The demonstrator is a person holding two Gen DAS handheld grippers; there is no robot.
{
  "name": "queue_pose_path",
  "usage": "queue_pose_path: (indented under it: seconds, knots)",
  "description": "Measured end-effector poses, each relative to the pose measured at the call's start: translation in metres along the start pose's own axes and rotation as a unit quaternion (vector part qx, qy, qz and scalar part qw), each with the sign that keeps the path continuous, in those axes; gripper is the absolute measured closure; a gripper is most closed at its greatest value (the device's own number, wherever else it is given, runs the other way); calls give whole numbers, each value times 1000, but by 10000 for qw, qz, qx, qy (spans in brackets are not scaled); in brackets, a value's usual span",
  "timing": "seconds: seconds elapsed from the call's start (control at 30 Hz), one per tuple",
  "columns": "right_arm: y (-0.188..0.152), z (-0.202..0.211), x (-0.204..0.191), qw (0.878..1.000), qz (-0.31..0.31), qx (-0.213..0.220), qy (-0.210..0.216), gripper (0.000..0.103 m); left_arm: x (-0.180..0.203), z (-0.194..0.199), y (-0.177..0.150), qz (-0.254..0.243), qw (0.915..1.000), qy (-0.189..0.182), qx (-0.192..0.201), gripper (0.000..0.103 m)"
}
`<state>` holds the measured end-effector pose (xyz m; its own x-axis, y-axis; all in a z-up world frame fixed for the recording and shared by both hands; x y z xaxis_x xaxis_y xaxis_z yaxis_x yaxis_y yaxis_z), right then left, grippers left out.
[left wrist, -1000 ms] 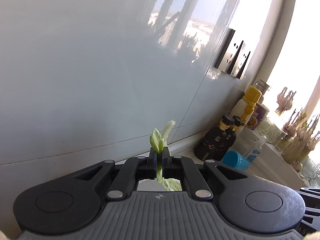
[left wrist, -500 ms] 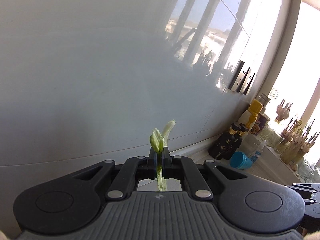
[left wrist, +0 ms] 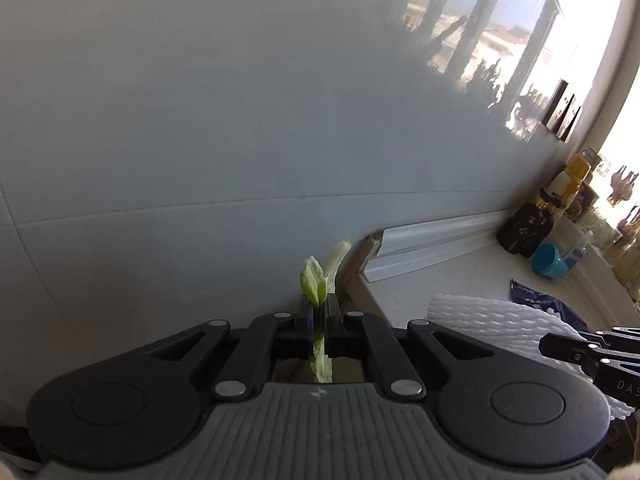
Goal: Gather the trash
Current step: 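Carry the cabbage leaf and foam net down over the trash bin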
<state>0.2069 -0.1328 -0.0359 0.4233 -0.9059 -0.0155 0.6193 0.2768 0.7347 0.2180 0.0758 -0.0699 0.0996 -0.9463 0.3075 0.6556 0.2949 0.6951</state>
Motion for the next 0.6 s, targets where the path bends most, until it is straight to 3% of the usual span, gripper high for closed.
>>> queue_pose_path:
  seconds: [0.33,0.6]
  knots:
    - [-30,-35,-63,9969,270,-639,369,95,-22,-24,-51,182,9961,400,-762,99]
    - [-67,-69,-91,9912,290,-1247,325,95,-51,-38,-100,319,9871,639,-1434,99]
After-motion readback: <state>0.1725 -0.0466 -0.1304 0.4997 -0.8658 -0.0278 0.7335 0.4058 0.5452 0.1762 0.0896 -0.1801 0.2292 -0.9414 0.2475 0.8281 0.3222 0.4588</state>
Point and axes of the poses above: each gripper's, at about its wrist camera, not at the fingertips, and z roughly against the way its jaws point, x to its right, y to its top, the point moved 6 cm from there along -z, roughly the way its jaws point, and after that the axes turned 3 degrees about -y, right-handed, at the moved point
